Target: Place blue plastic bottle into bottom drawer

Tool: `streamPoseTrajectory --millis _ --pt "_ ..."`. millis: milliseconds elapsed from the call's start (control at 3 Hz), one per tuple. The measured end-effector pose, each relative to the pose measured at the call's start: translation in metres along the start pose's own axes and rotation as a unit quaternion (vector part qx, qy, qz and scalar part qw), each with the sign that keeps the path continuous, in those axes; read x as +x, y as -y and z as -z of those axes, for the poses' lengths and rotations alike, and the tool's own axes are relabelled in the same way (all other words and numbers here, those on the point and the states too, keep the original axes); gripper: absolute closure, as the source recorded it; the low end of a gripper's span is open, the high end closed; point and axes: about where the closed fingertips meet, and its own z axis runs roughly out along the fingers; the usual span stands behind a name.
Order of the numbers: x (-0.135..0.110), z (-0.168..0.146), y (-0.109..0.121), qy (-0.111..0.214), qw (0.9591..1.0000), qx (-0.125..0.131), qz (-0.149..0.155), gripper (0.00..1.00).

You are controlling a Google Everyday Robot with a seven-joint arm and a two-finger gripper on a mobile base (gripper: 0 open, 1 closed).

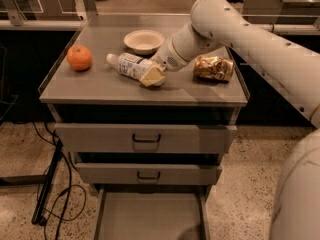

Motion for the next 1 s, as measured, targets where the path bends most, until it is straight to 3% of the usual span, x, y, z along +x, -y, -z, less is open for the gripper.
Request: streamPoseTrajectory --millis 333,667,1000 --pt "0.0 0.0 0.0 0.0 1.0 -0.001 0.0 1.0" --pt "0.004 0.006 0.001 0.001 1.0 0.002 -0.002 1.0" --pt "0.008 0.021 -0.037 0.014 0.9998 0.013 0.001 1.0"
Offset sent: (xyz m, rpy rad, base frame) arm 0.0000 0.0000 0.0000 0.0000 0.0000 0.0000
